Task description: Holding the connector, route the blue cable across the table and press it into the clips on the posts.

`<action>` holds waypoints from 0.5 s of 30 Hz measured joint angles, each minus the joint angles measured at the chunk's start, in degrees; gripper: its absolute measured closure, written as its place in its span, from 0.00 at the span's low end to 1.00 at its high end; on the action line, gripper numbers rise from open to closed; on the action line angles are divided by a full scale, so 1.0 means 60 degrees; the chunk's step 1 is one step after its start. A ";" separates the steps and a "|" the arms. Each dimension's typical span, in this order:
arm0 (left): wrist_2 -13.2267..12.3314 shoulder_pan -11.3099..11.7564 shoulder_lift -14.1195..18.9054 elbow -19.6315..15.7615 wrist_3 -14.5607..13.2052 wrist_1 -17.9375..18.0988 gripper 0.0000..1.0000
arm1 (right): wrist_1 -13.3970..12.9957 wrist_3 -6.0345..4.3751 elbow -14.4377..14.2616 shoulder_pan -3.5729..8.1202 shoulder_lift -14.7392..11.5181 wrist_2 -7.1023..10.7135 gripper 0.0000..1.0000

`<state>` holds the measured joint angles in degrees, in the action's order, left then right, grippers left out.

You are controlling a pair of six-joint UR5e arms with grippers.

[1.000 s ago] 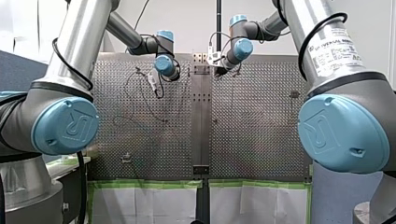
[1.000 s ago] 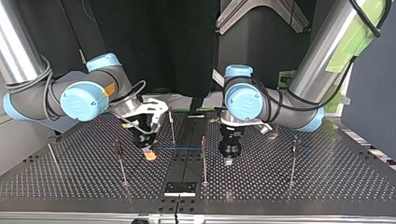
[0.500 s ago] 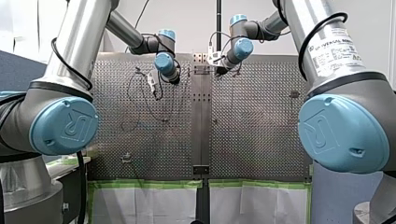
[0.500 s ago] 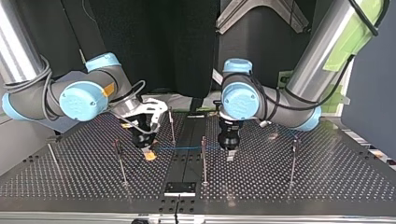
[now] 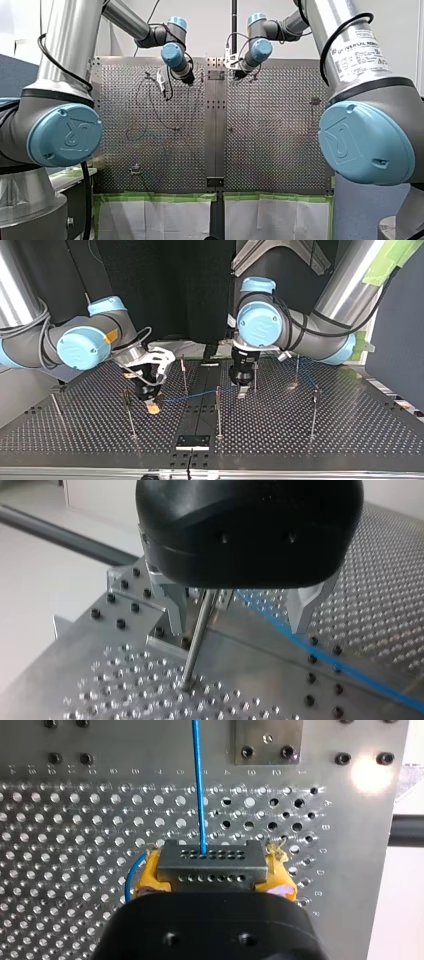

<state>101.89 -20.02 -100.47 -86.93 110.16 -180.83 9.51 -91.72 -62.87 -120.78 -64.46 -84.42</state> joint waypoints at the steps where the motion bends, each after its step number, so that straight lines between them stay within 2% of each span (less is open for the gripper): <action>1: -0.0017 -0.0033 0.0101 -0.0099 -0.0006 -0.0013 0.00 | 0.0004 0.0003 -0.0001 0.0005 -0.0023 -0.0015 1.00; 7: -0.0047 -0.0210 0.0683 -0.0541 0.0036 0.0007 0.00 | 0.0012 0.0010 -0.0003 0.0009 -0.0153 -0.0035 1.00; 15: 0.0016 -0.0587 0.1093 -0.0625 -0.0063 0.0071 0.00 | 0.0035 0.0007 -0.0019 0.0020 -0.0189 -0.0046 1.00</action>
<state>101.98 -23.54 -93.91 -90.68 109.78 -180.41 9.72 -91.68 -62.98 -120.66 -65.59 -84.70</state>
